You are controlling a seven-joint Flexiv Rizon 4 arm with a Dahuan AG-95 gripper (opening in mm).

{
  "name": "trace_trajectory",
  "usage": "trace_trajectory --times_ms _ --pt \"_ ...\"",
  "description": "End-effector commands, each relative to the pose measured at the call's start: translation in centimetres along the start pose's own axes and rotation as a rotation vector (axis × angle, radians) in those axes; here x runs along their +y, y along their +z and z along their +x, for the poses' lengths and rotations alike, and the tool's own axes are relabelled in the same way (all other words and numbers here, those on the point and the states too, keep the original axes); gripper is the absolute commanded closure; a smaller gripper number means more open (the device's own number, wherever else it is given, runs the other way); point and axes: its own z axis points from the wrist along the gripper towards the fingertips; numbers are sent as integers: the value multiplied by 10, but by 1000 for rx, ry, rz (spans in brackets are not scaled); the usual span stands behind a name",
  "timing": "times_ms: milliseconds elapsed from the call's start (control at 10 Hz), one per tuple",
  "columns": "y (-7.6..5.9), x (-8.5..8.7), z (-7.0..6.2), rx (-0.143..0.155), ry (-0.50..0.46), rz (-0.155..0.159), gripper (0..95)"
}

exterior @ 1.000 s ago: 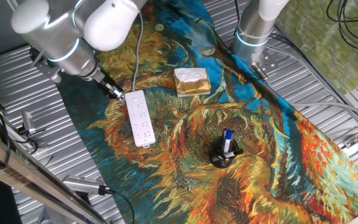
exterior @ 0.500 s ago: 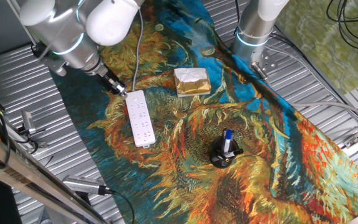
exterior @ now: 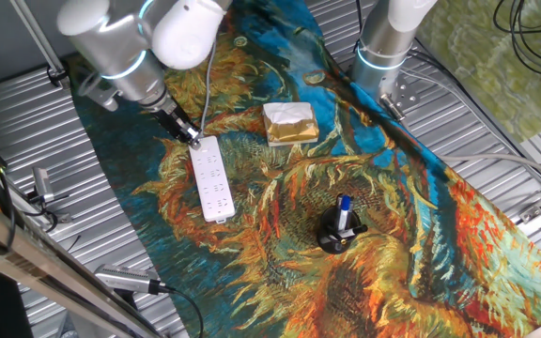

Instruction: Turn on the power strip by pressing the button

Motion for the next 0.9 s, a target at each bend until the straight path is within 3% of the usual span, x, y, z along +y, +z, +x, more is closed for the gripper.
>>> trace_trajectory --times_ms 100,500,900 --pt "4 0 -1 0 3 1 950" --pt "-5 1 0 9 1 8 950" --pt "-6 1 0 20 32 6 950"
